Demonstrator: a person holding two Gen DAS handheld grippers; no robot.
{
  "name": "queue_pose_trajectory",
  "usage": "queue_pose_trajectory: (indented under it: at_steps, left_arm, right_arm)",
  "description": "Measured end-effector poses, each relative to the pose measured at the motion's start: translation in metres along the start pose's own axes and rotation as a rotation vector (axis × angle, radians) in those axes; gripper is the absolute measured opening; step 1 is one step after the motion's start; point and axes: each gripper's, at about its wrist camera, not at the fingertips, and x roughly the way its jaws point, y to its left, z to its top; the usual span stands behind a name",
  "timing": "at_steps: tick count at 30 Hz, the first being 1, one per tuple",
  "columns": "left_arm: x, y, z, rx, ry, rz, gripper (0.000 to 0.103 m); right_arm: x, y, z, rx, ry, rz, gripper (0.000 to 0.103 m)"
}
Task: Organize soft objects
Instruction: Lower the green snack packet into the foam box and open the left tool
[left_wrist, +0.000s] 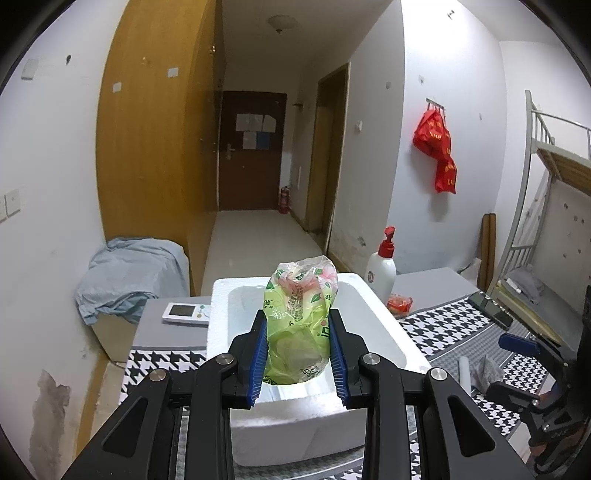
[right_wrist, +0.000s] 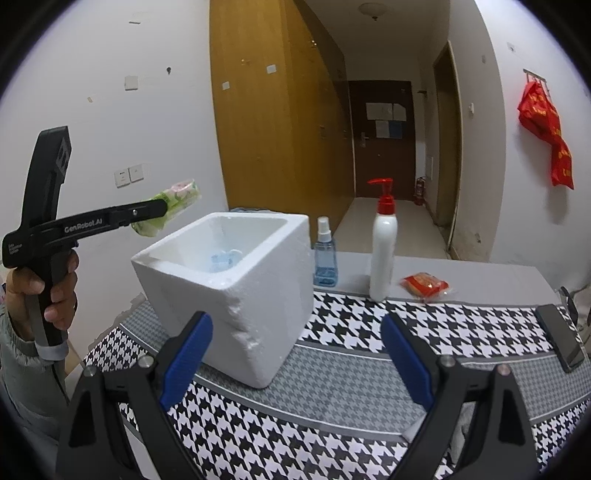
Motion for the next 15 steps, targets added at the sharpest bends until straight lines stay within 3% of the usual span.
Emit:
queue_pose_trajectory:
  at_steps: [15]
  left_arm:
    - [0.03,-0.005,0.009,0.017,0.044,0.0,0.033]
  right_arm:
    - [-0.013,-0.021,-0.01,0.04,0.001,-0.057,0.095]
